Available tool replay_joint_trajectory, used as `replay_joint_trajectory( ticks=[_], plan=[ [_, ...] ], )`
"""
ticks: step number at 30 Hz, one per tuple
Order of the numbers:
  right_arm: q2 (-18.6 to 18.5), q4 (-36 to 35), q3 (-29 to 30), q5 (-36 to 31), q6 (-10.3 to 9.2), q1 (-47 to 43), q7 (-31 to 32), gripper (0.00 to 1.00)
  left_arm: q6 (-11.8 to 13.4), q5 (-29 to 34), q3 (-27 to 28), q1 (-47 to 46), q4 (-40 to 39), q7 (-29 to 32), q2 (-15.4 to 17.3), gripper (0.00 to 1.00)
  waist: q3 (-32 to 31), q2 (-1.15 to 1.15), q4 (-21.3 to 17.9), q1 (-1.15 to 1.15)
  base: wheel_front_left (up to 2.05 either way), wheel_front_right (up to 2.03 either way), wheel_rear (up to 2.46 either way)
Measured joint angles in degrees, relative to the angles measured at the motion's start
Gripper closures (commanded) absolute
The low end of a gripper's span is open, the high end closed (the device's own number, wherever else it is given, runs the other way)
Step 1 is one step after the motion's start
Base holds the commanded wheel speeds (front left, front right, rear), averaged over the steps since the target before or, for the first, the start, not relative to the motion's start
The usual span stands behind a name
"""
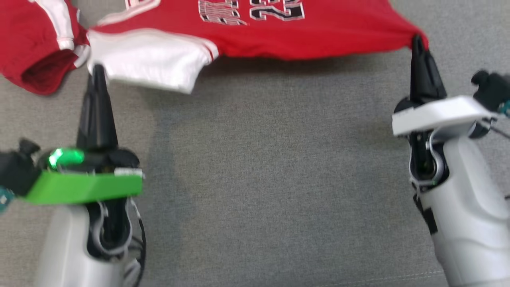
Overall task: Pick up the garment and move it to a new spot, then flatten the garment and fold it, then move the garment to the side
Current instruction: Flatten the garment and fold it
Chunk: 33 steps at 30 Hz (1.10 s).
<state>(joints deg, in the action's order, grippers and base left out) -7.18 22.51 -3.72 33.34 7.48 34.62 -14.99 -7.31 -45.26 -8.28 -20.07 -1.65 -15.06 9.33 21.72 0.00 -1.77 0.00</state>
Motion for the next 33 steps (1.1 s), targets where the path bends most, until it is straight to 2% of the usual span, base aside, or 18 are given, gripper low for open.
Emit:
replay_joint_trajectory(
  ticks=[6, 10, 14, 20, 29, 33],
  plan=[
    [1.31, -5.21, 0.11, 1.48, 0.0, -11.26, 0.0, 1.0, 0.0, -1.3, -0.81, 11.44, -1.15, -0.04, -1.8, 1.0, -4.75, 0.0, 0.52, 0.0, 0.0, 0.0, 0.0],
    [2.14, -8.94, 3.2, 1.81, 0.0, -18.31, 0.0, 1.0, 0.0, -0.46, -0.82, 17.69, -2.24, -0.07, -2.81, 1.0, -8.14, 0.0, 0.99, 0.0, 0.0, 0.0, 0.0],
    [3.05, -12.52, 5.72, 1.96, 0.0, -24.05, 0.0, 1.0, -0.01, 0.34, -0.55, 22.67, -3.57, -0.08, -3.15, 1.0, -11.16, 0.0, 1.65, 0.0, 0.0, 0.0, 0.0],
    [3.81, -17.48, 6.49, 2.32, 0.0, -31.15, -0.01, 1.0, -0.02, 1.57, 0.26, 29.62, -7.75, -0.08, -3.56, 1.0, -15.07, 0.0, 2.37, 0.0, 0.0, 0.0, 0.0],
    [3.98, -24.5, 6.98, 2.31, 0.0, -41.52, -0.01, 1.0, -0.01, 2.44, -1.37, 39.43, -16.25, 0.37, -2.53, 1.0, -19.6, 0.0, 2.18, 0.0, 0.0, 0.0, 0.0],
    [4.02, -24.43, 6.34, 2.35, 0.0, -45.54, 0.54, 1.0, 0.54, 1.99, -1.33, 41.84, -18.37, 1.55, -1.7, 1.0, -20.83, 0.0, 2.07, 0.0, 0.0, 0.0, 0.0]
  ],
)
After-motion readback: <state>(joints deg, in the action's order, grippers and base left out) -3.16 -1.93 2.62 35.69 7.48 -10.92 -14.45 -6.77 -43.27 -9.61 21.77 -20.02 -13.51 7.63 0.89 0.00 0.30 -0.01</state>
